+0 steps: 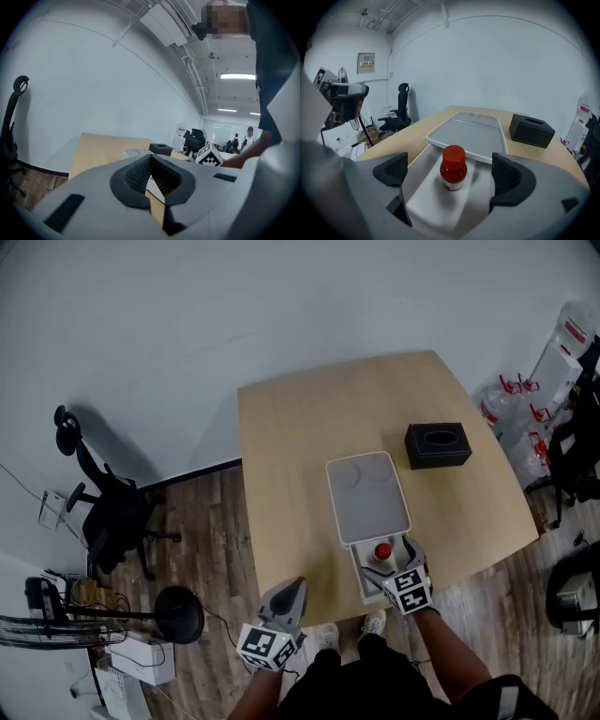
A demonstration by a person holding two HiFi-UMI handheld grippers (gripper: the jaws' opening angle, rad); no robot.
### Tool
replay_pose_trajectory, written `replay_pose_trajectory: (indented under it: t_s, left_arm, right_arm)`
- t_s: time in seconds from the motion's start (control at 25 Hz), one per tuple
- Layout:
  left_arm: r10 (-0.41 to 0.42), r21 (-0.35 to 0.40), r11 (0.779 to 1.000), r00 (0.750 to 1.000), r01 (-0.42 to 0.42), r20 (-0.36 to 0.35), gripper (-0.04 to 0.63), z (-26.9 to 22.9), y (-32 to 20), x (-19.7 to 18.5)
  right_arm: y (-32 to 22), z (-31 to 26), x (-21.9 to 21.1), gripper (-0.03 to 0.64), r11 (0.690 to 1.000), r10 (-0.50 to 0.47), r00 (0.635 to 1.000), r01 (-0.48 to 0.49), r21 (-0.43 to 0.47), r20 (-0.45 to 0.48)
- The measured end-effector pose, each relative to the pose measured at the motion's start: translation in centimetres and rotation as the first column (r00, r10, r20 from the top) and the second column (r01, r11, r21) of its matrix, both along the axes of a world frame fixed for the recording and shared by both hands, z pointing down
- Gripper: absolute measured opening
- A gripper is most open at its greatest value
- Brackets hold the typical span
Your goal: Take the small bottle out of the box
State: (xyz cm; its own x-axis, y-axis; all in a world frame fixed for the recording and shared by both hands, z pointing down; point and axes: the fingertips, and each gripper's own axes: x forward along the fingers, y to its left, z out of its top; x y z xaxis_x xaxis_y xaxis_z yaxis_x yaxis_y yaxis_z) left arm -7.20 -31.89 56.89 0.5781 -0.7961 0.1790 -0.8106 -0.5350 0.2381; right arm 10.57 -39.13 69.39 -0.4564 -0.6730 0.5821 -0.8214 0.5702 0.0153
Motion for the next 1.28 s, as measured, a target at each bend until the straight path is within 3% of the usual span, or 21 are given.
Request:
replay_pose_trajectory:
  t_s: [0.36,0.64,1.0,1.28]
  left_arm:
    - [-0.036,-0.009,0.999,0.999,0.036,0.003,0.012,0.5,0.0,-0.6]
    - [-0.052,-0.016,0.998,0.999,0.053,0.009,0.012,0.4,0.0,-0.9]
    - [-0.046,-0.001,0.999,0.999,0.046,0.012,0.012,0.0,-0.7,-0.8]
    - [-0.025,-0.001,1.000,1.000,0.025,0.014,0.012,-0.2,-0.9,0.0]
  right_arm:
    - [-0.3,2.4,-0.1,0.386,0.995,-0.050,0.995,0.042,-0.090,-0.081]
    - [-0.8,3.1,0.2,0.229,0.994,-0.046,0.991,0.033,-0.101,-0.127]
    - [-0.9,2.8,0.3,0.218,0.995,-0.035,0.991,0.023,-0.099,-0.125]
    - [0.0,-1.6,0.4,0.216,1.000,-0.005,0.998,0.005,-0.007,-0.068]
